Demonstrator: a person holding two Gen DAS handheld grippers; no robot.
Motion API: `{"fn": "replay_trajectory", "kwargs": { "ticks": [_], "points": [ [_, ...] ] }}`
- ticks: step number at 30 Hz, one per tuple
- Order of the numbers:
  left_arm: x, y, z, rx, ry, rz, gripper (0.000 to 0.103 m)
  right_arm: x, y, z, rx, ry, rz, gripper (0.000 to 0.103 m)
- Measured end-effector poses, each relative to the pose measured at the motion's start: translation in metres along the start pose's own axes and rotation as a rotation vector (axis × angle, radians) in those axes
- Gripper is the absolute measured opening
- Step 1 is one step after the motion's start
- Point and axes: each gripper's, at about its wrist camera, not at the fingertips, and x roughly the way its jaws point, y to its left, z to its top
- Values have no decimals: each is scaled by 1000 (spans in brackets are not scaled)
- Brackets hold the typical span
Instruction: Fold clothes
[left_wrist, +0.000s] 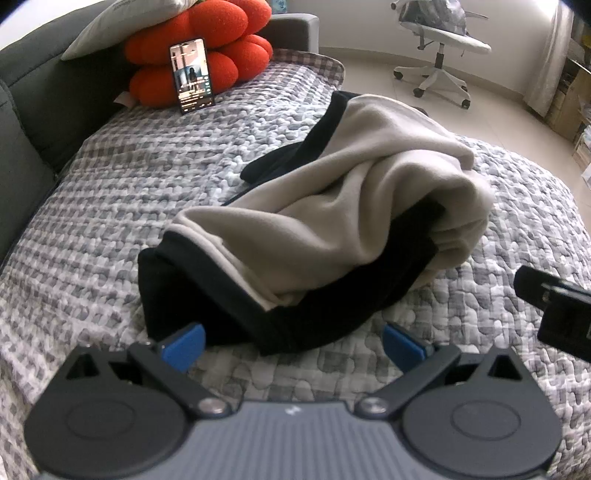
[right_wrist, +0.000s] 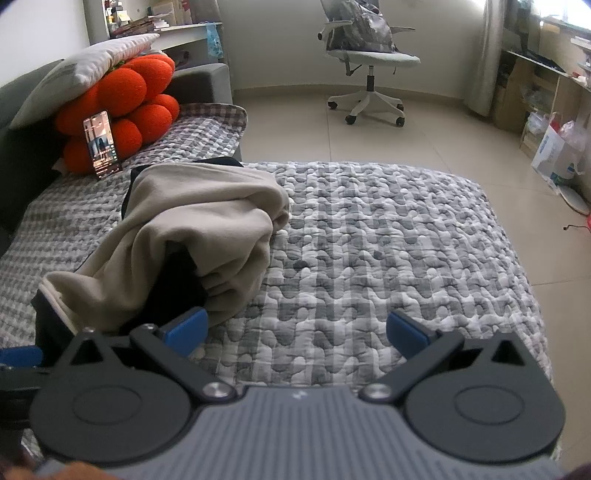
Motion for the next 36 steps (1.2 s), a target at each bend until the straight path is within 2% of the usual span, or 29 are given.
{"fn": "replay_trajectory", "kwargs": {
  "ticks": [36],
  "points": [
    [-1, 1, 0, 0, -11, 14, 103, 0, 4, -1, -22, -13, -12, 103]
  ]
}}
